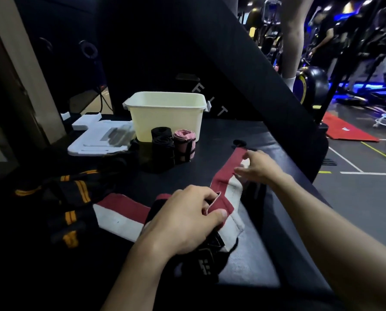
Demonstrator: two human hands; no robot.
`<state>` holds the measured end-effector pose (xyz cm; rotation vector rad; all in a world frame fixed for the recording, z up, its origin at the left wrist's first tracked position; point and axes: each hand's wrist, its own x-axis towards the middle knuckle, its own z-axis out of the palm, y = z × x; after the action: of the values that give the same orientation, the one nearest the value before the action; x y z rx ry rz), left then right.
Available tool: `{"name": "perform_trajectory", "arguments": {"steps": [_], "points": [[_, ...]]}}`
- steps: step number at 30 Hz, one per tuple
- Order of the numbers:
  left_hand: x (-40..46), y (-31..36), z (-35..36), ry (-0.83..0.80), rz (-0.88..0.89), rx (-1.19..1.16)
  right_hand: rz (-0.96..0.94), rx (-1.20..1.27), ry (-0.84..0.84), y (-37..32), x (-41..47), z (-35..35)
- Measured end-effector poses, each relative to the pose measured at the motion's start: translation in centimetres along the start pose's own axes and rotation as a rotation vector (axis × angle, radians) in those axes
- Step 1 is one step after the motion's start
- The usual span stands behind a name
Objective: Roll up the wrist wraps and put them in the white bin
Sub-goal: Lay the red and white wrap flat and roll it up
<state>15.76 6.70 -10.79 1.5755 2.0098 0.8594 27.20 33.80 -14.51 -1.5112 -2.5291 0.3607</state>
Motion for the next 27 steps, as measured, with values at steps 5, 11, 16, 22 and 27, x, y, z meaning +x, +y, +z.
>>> {"name": "perform_trajectory", "arguments": {"steps": [5,11,16,22,27], "points": [[0.2,-0.2,-0.1,-0.001,0.001,0.024,0.119,0.104,-0.052,-0.3,-0.5,0.7],[0.8,-1.1,0.1,-0.008,0.006,0.005,0.183,0.129,-0.169,-2.7,-1.7,0.0],[1.0,-1.5,0.2,-0.022,0.022,0.036,0.168,0.481,-0.161,-2.8,-2.2,-0.3],[0.9,-0.6,1.1,-0.012,-0.010,0.077,0.045,0.461,0.133,-0.6,0.1,0.2],[0.9,0.5,2.4,0.040,0.006,0.246,0.028,0.345,0.066,1.1,1.3,0.2]]}}
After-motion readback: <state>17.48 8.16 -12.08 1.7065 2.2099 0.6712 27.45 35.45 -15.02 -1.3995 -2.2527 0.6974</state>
